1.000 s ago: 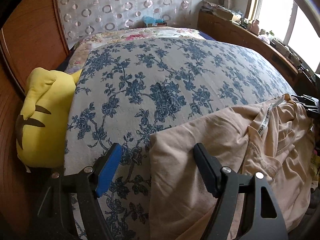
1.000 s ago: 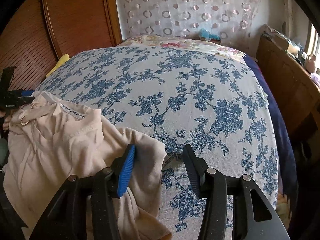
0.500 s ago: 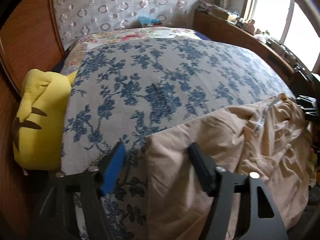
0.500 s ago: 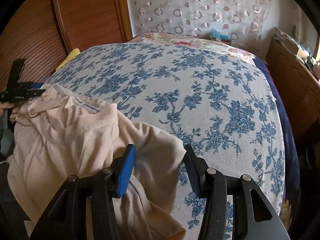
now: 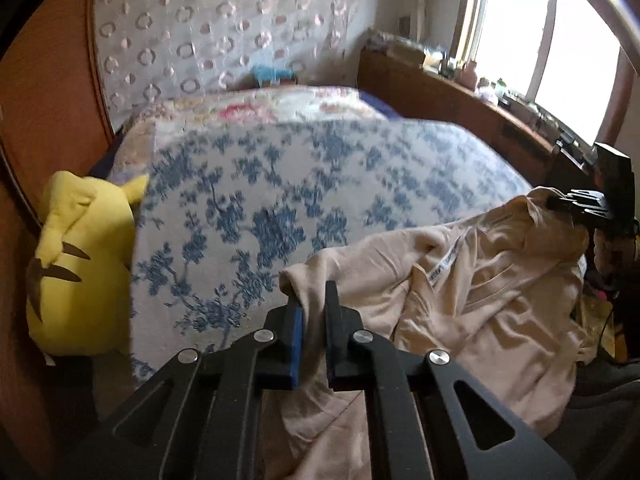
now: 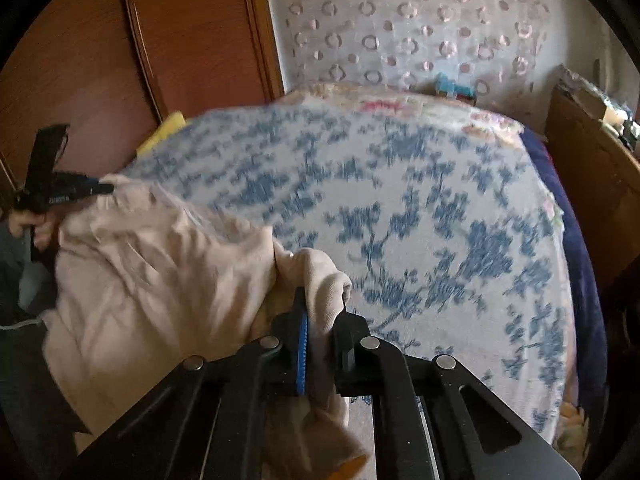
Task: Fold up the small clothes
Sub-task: 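Grasp the shirt edge with the left gripper while the right gripper grasps it, then lift the shirt high above the bed with both grippers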
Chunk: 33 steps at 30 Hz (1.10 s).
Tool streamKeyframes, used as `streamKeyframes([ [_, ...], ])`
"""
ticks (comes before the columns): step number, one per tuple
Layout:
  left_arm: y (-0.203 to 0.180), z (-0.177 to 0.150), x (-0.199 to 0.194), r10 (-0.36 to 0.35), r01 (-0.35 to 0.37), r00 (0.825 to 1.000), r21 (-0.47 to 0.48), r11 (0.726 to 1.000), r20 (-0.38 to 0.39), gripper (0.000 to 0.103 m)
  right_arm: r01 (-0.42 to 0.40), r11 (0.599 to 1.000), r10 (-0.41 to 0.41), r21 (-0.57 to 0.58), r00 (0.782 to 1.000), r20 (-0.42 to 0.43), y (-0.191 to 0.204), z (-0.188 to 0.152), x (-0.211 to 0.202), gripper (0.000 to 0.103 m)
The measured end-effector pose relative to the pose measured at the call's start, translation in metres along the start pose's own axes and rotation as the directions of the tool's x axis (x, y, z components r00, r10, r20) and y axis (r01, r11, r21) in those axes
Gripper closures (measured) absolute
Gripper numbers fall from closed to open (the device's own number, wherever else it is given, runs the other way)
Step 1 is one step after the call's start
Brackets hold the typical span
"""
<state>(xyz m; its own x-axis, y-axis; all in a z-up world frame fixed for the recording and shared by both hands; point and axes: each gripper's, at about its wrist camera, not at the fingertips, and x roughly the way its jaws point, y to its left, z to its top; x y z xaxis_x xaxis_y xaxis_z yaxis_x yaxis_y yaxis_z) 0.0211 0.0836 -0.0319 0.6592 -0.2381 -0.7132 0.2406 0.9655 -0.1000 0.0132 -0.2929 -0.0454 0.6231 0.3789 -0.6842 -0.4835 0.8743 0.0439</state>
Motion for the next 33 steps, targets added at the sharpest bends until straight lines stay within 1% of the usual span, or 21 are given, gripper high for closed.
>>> streamKeyframes([
  [3, -0.002, 0.000, -0.014, 0.016, -0.016, 1.000, 0.010, 1.000, 0.027, 0.093, 0.004, 1.000, -0.004, -0.009, 0.999, 0.049, 0.005, 0.004, -0.020, 0.094],
  [7, -0.003, 0.001, -0.025, 0.044, -0.045, 0.997, 0.019, 0.999, 0.061, 0.094, 0.016, 1.000, -0.014, -0.022, 0.996, 0.087, 0.011, 0.006, -0.037, 0.094],
  [9, -0.006, 0.003, -0.033, 0.040, -0.042, 0.995, 0.012, 0.999, 0.092, 0.094, 0.014, 1.000, -0.012, -0.019, 0.994, 0.105, 0.013, 0.006, -0.044, 0.094],
  [12, -0.013, 0.011, -0.055, 0.036, -0.038, 0.985, 0.010, 0.999, 0.169, 0.095, 0.000, 1.000, 0.001, -0.011, 0.990, 0.143, 0.017, 0.008, -0.057, 0.094],
  [13, -0.014, 0.018, -0.066, 0.050, -0.052, 0.976, 0.004, 0.999, 0.213, 0.095, -0.005, 1.000, 0.007, -0.009, 0.987, 0.158, 0.018, 0.009, -0.063, 0.094],
  [15, -0.013, 0.031, -0.087, 0.052, -0.044, 0.955, -0.033, 0.998, 0.293, 0.095, -0.001, 1.000, 0.005, -0.021, 0.983, 0.185, 0.022, 0.014, -0.075, 0.095],
  [16, -0.014, 0.039, -0.099, 0.052, -0.042, 0.941, -0.037, 0.998, 0.334, 0.095, 0.002, 1.000, 0.004, -0.029, 0.980, 0.201, 0.026, 0.018, -0.082, 0.095],
  [18, -0.016, 0.054, -0.116, 0.063, -0.054, 0.920, -0.035, 0.998, 0.386, 0.095, 0.003, 0.999, 0.007, -0.042, 0.971, 0.237, 0.032, 0.030, -0.098, 0.095],
  [21, -0.021, 0.078, -0.144, 0.079, -0.079, 0.887, -0.018, 0.997, 0.456, 0.095, 0.028, 0.996, -0.001, -0.079, 0.948, 0.319, 0.042, 0.055, -0.131, 0.095],
  [24, -0.027, 0.097, -0.179, 0.096, -0.109, 0.841, -0.007, 0.994, 0.533, 0.095, 0.053, 0.993, -0.006, -0.106, 0.917, 0.399, 0.048, 0.079, -0.169, 0.095],
  [26, -0.030, 0.108, -0.203, 0.110, -0.135, 0.806, 0.000, 0.991, 0.581, 0.095, 0.087, 0.989, -0.021, -0.123, 0.891, 0.454, 0.054, 0.095, -0.195, 0.095],
  [30, -0.032, 0.129, -0.254, 0.150, -0.202, 0.721, -0.002, 0.979, 0.677, 0.095, 0.150, 0.977, -0.046, -0.151, 0.840, 0.540, 0.065, 0.124, -0.249, 0.095],
  [33, -0.031, 0.146, -0.282, 0.163, -0.232, 0.676, -0.003, 0.973, 0.718, 0.095, 0.186, 0.969, -0.053, -0.164, 0.802, 0.595, 0.072, 0.143, -0.286, 0.095],
])
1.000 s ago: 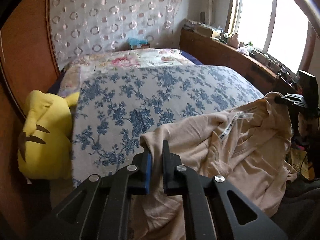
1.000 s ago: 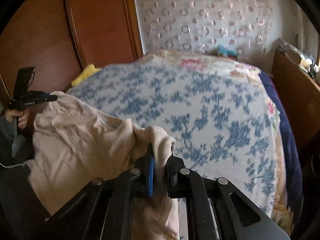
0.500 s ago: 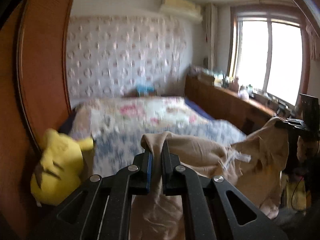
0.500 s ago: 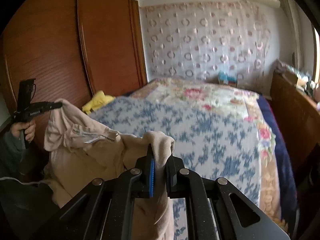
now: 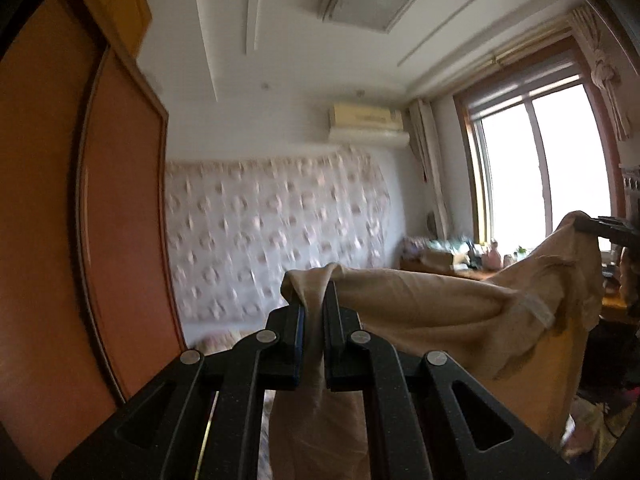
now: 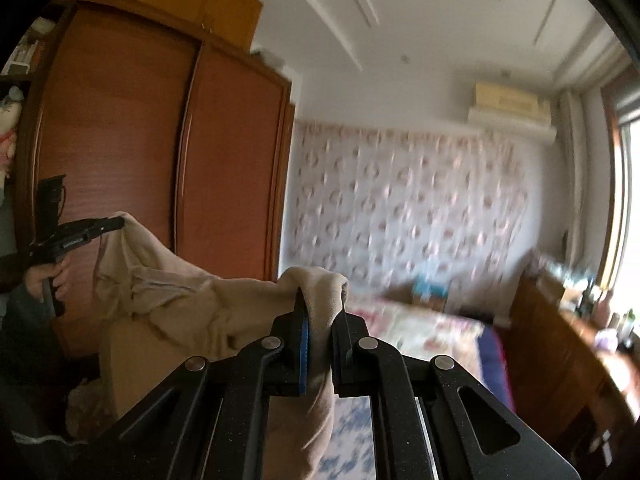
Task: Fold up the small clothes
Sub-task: 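Lift the shirt high above the bed with both grippers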
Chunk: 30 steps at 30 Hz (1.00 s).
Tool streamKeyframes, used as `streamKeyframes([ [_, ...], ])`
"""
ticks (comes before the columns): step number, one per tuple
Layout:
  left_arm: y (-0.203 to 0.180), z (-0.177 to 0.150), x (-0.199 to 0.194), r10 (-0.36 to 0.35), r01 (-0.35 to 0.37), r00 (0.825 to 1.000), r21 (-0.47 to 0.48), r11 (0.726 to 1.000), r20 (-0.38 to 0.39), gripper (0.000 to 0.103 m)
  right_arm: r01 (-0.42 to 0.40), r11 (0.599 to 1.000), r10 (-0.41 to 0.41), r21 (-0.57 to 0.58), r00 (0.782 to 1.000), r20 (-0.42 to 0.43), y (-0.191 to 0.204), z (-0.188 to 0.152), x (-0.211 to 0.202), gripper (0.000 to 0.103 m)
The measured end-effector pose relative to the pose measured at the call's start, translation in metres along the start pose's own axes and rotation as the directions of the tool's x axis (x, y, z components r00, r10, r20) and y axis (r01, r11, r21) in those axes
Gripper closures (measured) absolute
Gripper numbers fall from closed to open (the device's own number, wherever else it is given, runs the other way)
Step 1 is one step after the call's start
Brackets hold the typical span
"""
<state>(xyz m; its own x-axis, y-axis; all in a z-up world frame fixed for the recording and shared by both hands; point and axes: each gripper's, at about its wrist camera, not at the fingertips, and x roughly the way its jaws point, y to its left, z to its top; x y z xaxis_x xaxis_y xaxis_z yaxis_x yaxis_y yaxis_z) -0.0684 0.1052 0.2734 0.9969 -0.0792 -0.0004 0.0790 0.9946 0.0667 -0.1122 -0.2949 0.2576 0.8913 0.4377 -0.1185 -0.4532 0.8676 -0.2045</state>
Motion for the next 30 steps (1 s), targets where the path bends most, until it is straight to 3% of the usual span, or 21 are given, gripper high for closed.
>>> streamKeyframes([
  [6, 0.004, 0.052, -0.015, 0.036, -0.042, 0.995, 0.055, 0.998, 0.096, 0.095, 0.073, 0.996, -0.069, -0.058, 0.995, 0.067, -0.011, 0.065, -0.025, 0.095],
  [11, -0.002, 0.062, -0.034, 0.034, -0.047, 0.989, 0.094, 0.994, 0.142, 0.095, 0.121, 0.989, -0.113, -0.089, 0.990, 0.082, -0.011, 0.087, -0.041, 0.095],
  [18, -0.009, 0.070, -0.046, 0.023, -0.043, 0.984, 0.110, 0.993, 0.179, 0.095, 0.162, 0.977, -0.150, -0.139, 0.984, 0.093, 0.021, 0.094, -0.060, 0.095],
  [24, -0.016, 0.078, -0.051, 0.017, -0.043, 0.979, 0.123, 0.991, 0.205, 0.095, 0.198, 0.965, -0.180, -0.170, 0.977, 0.114, 0.034, 0.075, -0.051, 0.095],
  [30, -0.019, 0.063, -0.025, 0.015, -0.033, 0.989, 0.118, 0.993, 0.149, 0.095, 0.211, 0.964, -0.197, -0.164, 0.976, 0.097, 0.035, 0.056, -0.047, 0.095],
])
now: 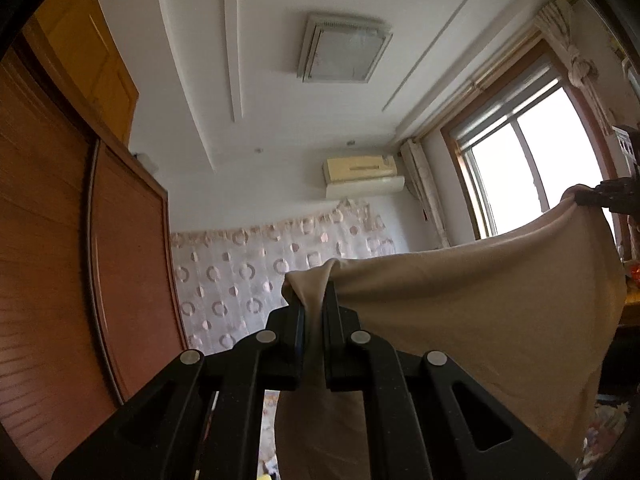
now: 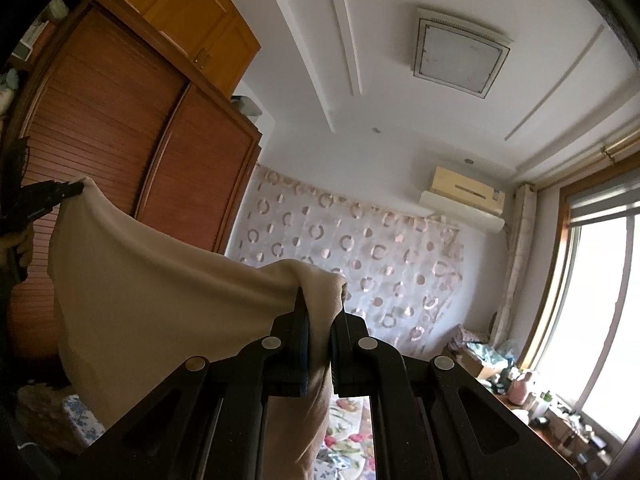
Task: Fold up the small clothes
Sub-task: 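Lower the shirt flat onto the bed and open both grippers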
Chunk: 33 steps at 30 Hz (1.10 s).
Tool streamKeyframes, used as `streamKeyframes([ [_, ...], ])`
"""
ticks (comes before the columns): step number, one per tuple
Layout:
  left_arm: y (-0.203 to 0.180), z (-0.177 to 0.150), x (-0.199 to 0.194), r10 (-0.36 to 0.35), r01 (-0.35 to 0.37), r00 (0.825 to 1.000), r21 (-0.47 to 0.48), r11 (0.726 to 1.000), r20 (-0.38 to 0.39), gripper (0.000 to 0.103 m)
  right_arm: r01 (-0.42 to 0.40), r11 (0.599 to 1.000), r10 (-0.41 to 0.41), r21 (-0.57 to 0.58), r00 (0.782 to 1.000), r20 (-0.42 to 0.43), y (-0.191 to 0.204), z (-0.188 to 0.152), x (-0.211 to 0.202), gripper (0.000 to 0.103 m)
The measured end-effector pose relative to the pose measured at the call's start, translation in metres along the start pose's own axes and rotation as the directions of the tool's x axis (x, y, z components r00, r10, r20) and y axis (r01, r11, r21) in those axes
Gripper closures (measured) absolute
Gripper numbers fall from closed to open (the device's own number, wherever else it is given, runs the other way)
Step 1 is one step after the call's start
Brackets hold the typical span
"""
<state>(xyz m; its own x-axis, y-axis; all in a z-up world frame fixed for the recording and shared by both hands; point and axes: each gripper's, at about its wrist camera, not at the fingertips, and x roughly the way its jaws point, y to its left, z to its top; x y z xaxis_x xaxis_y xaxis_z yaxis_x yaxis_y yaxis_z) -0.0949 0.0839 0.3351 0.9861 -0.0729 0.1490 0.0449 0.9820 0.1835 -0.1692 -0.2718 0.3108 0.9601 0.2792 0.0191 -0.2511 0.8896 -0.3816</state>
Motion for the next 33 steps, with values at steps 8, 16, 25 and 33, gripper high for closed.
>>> streamKeyframes([
  [8, -0.023, -0.103, 0.122, -0.013, 0.013, 0.974, 0.001, 1.000, -0.227, 0.095, -0.017, 0.999, 0.023, 0.033, 0.982, -0.189, 0.005, -0.075, 0.116, 0.095],
  [16, -0.038, -0.222, 0.245, -0.049, 0.030, 0.904, -0.051, 0.998, -0.425, 0.095, -0.033, 0.990, 0.081, 0.135, 0.924, -0.373, 0.007, -0.210, 0.276, 0.095],
  [25, -0.056, -0.297, 0.344, -0.068, 0.055, 0.811, -0.039, 0.998, -0.581, 0.095, -0.018, 0.985, 0.104, 0.173, 0.858, -0.503, -0.001, -0.263, 0.412, 0.095],
  [33, -0.062, -0.351, 0.378, -0.088, 0.066, 0.739, -0.057, 0.996, -0.668, 0.095, -0.018, 0.979, 0.141, 0.201, 0.774, -0.617, -0.016, -0.257, 0.505, 0.095],
])
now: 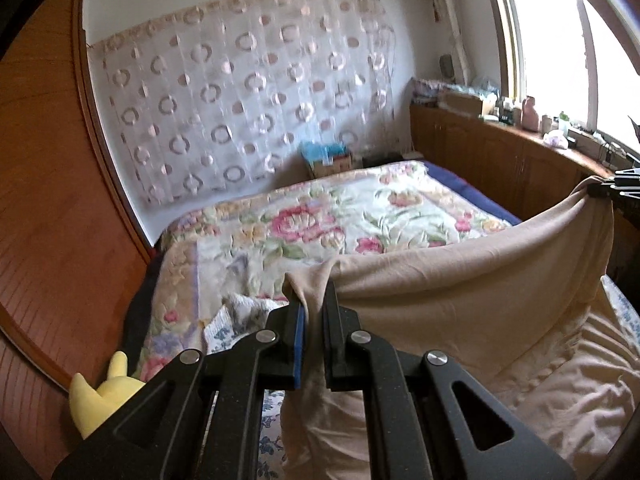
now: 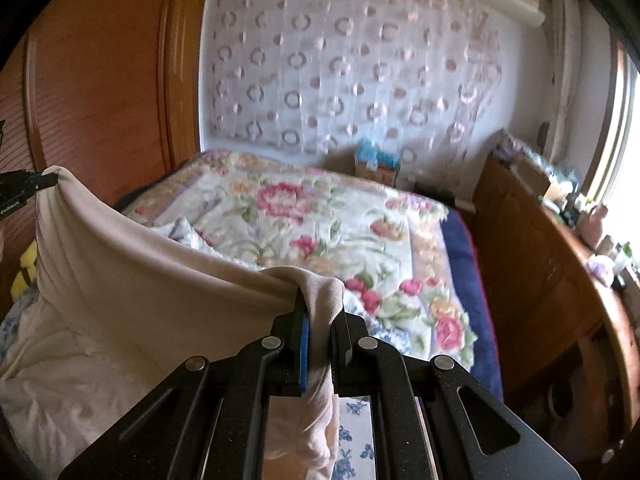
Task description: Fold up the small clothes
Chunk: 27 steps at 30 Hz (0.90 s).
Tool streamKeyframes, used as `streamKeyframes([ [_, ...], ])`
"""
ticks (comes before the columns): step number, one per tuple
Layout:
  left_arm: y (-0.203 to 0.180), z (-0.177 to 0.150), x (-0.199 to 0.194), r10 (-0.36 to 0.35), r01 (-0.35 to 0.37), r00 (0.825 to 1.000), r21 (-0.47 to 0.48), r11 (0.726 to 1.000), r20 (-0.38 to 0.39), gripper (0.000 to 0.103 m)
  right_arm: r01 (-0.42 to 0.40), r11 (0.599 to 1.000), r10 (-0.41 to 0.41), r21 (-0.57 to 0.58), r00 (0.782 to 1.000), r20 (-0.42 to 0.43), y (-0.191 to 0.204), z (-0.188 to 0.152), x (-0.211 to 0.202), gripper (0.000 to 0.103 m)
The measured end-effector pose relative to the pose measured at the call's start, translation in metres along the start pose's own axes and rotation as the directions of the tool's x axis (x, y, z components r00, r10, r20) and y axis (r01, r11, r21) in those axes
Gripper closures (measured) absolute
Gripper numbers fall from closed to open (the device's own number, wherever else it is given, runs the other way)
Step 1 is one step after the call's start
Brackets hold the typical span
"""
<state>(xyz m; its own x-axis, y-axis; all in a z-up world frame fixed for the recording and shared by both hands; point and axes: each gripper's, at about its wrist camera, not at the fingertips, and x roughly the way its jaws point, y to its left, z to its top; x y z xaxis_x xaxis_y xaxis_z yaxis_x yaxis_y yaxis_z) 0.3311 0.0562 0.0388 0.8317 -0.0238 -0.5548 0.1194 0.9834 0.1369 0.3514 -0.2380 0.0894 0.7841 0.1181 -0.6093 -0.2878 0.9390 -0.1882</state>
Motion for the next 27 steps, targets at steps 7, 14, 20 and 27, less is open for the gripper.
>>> streamKeyframes([
  [7, -0.001, -0.005, 0.033, -0.006, 0.006, 0.998, -0.004, 1.000, -0.062, 0.089, -0.004, 1.000, 0.006, 0.029, 0.999, -0.053, -0.004, 0.015, 0.020, 0.095],
  [14, 0.003, -0.038, 0.026, -0.073, 0.068, 0.991, -0.048, 0.997, -0.114, 0.057, -0.002, 0.999, 0.006, 0.051, 0.996, -0.091, 0.002, -0.008, 0.021, 0.070],
  [20, -0.001, -0.078, 0.012, -0.114, 0.106, 0.981, -0.061, 0.993, -0.159, 0.040, -0.049, 0.990, 0.061, 0.129, 0.994, -0.089, -0.005, -0.038, 0.004, 0.069],
  [27, -0.006, -0.101, 0.001, -0.103, 0.083, 0.979, -0.119, 0.989, -0.178, 0.039, -0.080, 0.980, 0.106, 0.183, 0.985, -0.137, -0.008, -0.069, 0.000, 0.069],
])
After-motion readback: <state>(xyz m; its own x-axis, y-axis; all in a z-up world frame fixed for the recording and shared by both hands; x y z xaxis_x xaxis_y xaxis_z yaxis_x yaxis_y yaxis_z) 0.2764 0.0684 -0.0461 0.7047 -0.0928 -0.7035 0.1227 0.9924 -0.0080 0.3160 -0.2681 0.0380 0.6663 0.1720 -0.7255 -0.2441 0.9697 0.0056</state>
